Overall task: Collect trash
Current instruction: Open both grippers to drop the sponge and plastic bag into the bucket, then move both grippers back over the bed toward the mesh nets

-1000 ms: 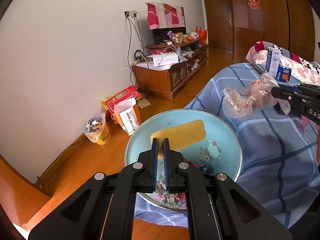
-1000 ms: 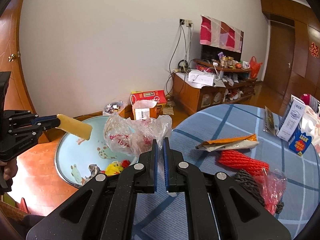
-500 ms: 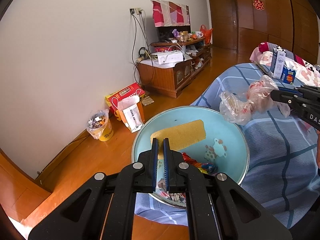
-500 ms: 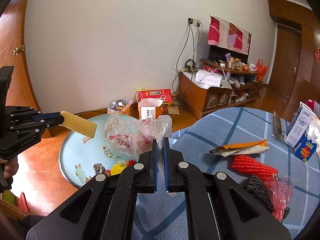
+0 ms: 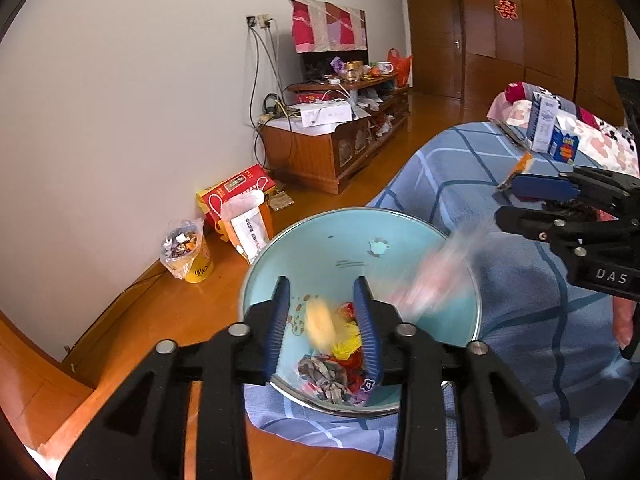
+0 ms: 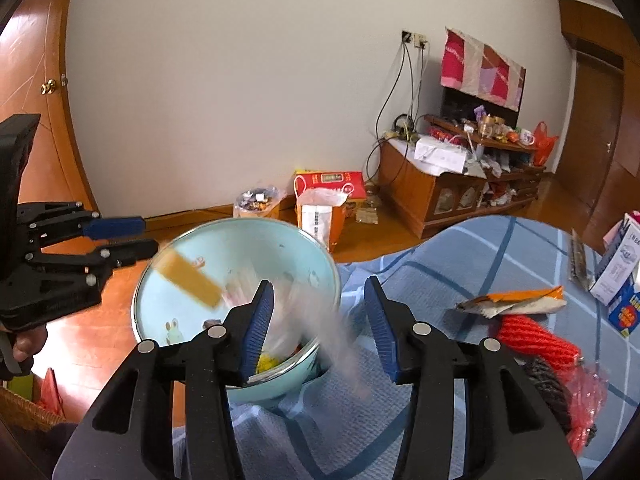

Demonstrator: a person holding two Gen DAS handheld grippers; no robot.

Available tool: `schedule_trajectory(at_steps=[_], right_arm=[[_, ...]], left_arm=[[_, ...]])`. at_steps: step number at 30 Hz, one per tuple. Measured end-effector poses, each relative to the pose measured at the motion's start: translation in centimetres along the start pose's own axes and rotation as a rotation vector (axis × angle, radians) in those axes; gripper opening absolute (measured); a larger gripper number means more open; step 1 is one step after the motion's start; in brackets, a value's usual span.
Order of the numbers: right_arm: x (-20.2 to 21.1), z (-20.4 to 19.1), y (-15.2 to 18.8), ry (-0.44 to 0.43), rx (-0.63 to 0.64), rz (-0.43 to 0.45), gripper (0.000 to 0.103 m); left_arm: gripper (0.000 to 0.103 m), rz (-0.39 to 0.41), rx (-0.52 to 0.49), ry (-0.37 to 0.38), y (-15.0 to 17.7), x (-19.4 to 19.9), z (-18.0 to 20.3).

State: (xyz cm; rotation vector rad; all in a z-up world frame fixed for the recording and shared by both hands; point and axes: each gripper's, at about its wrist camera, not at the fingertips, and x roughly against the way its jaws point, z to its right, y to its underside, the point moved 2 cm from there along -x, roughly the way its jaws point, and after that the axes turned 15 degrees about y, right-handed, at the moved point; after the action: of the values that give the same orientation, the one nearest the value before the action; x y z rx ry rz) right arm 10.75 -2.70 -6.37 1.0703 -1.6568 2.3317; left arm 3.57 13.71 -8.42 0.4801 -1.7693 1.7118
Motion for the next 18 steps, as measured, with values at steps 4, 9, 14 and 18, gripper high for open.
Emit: schedule_trajectory(at_steps=[4,9,14,18], right_arm=[[0.0,0.3,0.4,0.005,-0.015,-0.006,0.048],[1.2,2.2,1.1,0.056,-0.052,0.005,0.052],[3.0,6.9,2.7,0.169,-0.124,0.013,0.053],[5.2,11.7,4.8,0.309,-0.201,0.000,0.061]], left_arm=[[0.047,-0.008,0.005,0.006,0.2,-0.3,0.2],[0.052,-0.021,0.020,0.001,0.5,-0.9,0.2],[0.060,-0.038,0.027,-0.002,1.0,-1.4,0.6],[0.064,-0.053,0.018,-0.002,1.4,-1.9,1.1]])
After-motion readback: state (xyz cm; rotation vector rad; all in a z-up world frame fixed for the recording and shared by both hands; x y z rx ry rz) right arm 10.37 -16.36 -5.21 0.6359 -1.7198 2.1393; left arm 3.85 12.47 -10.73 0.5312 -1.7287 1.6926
